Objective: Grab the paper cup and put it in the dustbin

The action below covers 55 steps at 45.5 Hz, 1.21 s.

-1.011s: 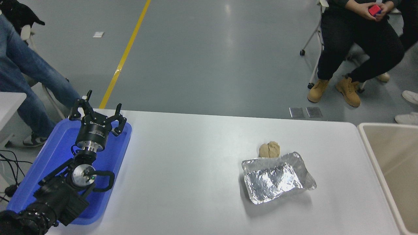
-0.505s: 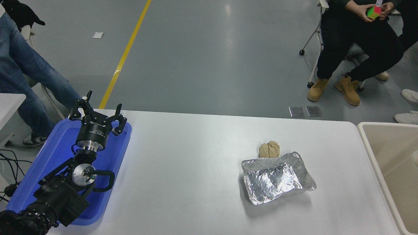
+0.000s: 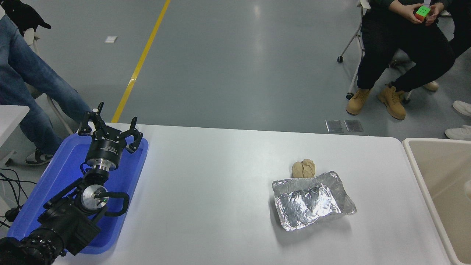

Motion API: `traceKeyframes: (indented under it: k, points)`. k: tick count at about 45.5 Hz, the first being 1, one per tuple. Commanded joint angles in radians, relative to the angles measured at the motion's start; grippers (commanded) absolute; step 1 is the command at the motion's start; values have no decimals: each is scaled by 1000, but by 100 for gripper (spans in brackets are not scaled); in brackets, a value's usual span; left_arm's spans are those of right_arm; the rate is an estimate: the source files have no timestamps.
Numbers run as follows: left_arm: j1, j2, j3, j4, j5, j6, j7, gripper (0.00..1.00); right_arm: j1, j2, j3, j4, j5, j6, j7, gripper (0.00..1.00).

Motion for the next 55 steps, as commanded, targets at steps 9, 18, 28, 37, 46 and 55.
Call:
traceKeyframes:
  k: [9, 18, 28, 37, 46, 55]
  points:
    - [1, 0, 0, 0, 0, 0, -1, 100, -9, -4, 1, 7, 2, -3, 0, 72]
    - [0, 0, 0, 0, 0, 0, 1, 100, 20, -8, -4, 36, 2, -1, 1, 92]
    - [0, 0, 0, 0, 0, 0, 1, 100, 213, -82, -36, 151, 1, 5, 1, 99]
    - [0, 0, 0, 0, 0, -1, 1, 100, 455, -110, -185, 283, 1, 12, 1, 100]
    - [0, 0, 0, 0, 0, 0, 1, 100, 655, -87, -347, 389, -3, 22, 1, 100]
    - [0, 0, 0, 0, 0, -1, 1, 100, 839, -65, -424, 542, -15, 37, 1, 100]
